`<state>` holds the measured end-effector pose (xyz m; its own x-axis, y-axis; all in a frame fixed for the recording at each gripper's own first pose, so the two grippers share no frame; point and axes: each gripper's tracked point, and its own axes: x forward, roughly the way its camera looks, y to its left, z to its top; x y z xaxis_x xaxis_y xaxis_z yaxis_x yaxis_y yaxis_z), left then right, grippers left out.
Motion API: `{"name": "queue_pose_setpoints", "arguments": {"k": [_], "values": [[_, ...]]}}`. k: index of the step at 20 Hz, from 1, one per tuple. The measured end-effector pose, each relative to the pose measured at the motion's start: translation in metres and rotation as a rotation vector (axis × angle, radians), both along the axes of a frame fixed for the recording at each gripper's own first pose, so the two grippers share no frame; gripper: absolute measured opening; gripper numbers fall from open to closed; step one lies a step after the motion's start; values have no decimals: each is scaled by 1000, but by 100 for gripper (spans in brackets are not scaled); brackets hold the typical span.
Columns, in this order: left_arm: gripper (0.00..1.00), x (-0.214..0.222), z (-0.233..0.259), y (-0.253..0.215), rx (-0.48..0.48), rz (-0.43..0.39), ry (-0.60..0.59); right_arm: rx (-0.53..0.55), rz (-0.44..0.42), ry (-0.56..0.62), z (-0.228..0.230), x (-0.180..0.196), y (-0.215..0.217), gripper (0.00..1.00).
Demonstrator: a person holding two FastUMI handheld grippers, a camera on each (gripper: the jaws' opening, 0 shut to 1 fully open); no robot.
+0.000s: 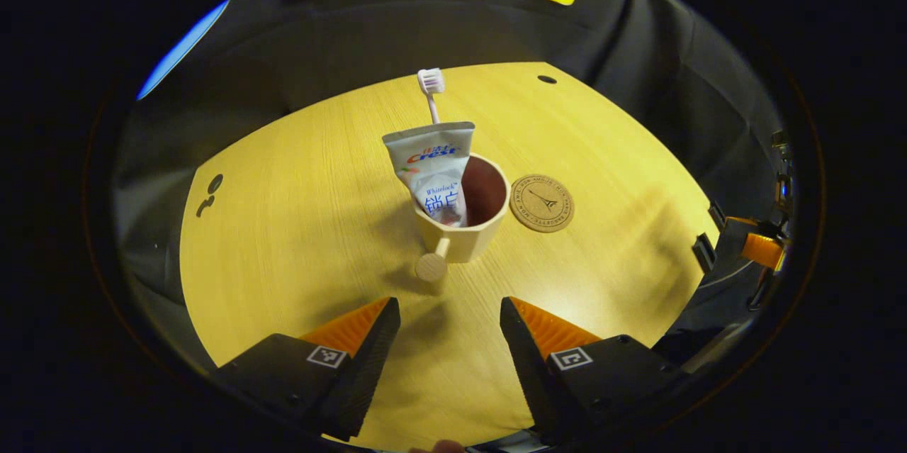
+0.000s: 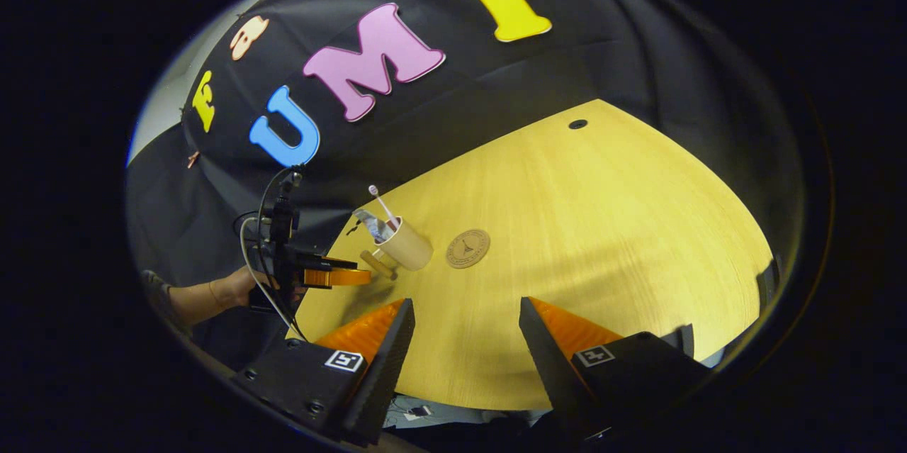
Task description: Put the toothbrush and toothpaste on the desktop into the cup, then pick up the cup and place it on the coaster on the desktop.
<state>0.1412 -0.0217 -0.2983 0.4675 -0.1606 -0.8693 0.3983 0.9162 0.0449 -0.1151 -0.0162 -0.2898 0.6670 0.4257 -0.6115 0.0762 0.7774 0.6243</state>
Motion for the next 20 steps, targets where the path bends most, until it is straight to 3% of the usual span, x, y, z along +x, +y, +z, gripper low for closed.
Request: {"name": "queue_pose_setpoints", "arguments": {"k": [5, 12, 14, 15, 17, 18, 19, 20], "values": [[89, 17, -9, -6, 60, -58, 76, -15, -93, 72, -22, -26, -37, 92], [87, 36, -35, -12, 98, -90, 176, -23, -213, 98, -26, -33, -68, 92], [77, 40, -39, -14, 108, -101, 189, -12, -228, 107, -27, -37, -67, 92], [78, 41, -41, -15, 115, -106, 197, -11, -233, 112, -29, -39, -66, 92], [70, 40, -46, -20, 115, -121, 224, -11, -244, 125, -33, -43, -65, 92], [57, 40, -47, -19, 119, -126, 233, -10, -251, 127, -32, -45, -65, 92], [60, 41, -48, -18, 126, -126, 236, -12, -256, 129, -33, -47, -66, 92], [43, 42, -50, -18, 128, -121, 242, -13, -262, 131, -33, -49, -67, 92]]}}
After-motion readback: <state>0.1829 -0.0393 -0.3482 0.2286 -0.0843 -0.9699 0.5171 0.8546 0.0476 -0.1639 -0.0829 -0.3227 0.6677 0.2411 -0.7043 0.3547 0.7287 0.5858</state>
